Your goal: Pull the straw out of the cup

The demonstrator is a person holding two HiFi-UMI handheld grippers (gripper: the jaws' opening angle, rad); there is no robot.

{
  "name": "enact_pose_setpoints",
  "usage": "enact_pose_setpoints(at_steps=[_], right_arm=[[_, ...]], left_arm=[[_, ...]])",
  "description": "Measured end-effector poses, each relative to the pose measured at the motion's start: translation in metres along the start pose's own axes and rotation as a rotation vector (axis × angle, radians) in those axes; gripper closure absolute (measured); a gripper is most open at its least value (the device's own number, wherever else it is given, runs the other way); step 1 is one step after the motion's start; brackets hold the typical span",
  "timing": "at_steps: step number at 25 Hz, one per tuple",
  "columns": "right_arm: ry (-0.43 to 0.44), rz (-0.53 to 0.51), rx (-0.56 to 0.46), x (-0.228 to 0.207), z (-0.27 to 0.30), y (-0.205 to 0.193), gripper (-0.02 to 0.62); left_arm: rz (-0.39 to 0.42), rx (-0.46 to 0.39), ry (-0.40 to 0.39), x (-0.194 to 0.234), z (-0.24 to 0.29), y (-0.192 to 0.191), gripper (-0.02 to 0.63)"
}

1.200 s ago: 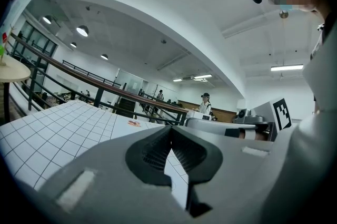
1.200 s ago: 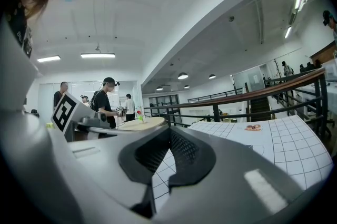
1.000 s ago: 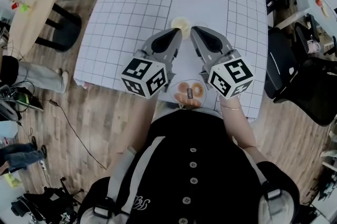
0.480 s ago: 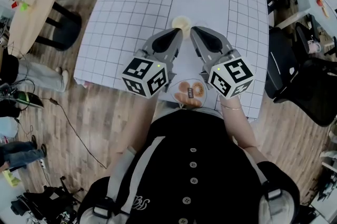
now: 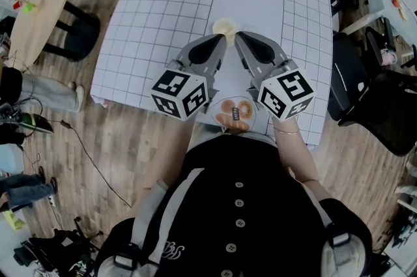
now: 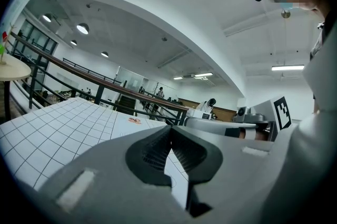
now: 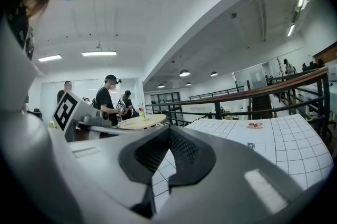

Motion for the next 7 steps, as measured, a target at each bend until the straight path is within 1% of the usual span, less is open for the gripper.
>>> enact_pose_setpoints(at_steps=[7], right_arm=[[0.003,0.001,0.003,0.0012,0.0000,-0.0015,0.597]], left_arm=[[-0.009,0.002,0.003,0.0011,-0.0021,-0.0016,0.607]])
Point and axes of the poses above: the fingertips, and each gripper's own axes: z forward along the fingers, x to its left, y out of its top, the point moved 5 cm from there along -z, backward along the fingers, and after that the axes turned 15 degrees about -x, right-handed, at the moved point
